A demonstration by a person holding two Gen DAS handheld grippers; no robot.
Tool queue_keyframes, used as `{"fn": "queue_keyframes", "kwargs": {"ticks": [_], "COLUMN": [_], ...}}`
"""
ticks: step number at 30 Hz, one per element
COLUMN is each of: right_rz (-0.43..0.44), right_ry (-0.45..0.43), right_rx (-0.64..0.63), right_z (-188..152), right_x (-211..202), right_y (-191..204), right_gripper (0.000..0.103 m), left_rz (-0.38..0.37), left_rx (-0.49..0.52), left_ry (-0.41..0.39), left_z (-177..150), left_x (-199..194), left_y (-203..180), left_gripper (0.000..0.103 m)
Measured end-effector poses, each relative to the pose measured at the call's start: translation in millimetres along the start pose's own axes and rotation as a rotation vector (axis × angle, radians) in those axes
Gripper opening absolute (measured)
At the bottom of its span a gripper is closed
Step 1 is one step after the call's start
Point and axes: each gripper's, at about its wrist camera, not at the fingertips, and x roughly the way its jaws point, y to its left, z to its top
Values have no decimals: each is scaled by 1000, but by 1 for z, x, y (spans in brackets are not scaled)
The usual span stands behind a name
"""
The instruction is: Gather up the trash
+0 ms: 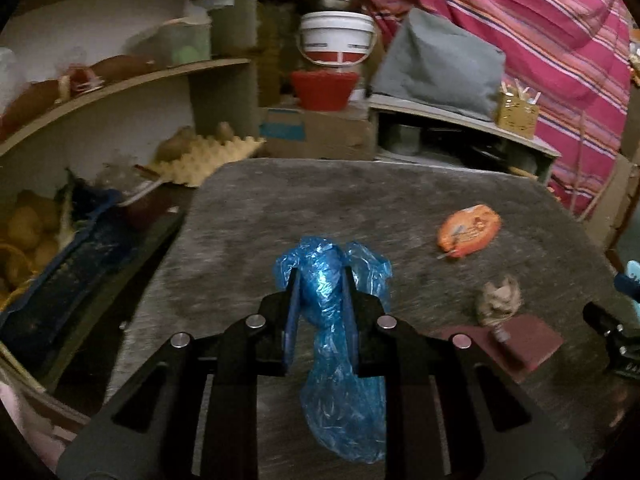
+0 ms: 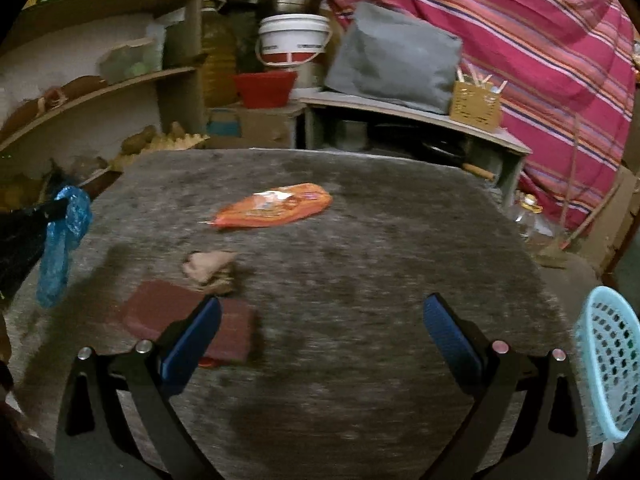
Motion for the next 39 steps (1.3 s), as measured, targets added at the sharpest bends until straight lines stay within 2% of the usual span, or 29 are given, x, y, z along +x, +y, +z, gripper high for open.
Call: {"fn": "queue_keyframes", "kwargs": {"ticks": [4, 13, 21, 33, 35, 37, 39], "right_rz": [44, 108, 107, 168, 187, 215, 235], "right_ry": [13, 69, 123, 156, 154, 170, 185], "right_rx": [-10, -23, 5, 40, 50, 59, 61], "right_z": [0, -3, -5, -6, -4, -3, -2], "right_x": [6, 28, 45, 50, 49, 51, 53], "right_y": [24, 68, 71, 68, 65, 62, 61], "right_gripper": [99, 99, 99, 98, 91, 71, 69], "left_rz": [40, 63, 82, 82, 83, 88, 90], "left_rx": [1, -49, -28, -14, -7, 5, 14], "left_ry": [4, 5, 0, -8, -9, -10, -12], "left_z": [-7, -14, -17, -16, -15, -14, -13], "left_x": [-2, -5, -5, -9, -9, -9, -9], "left_y": [19, 54, 55, 49, 46, 42, 38], "left_gripper": [18, 18, 18, 18, 18, 18, 18]}}
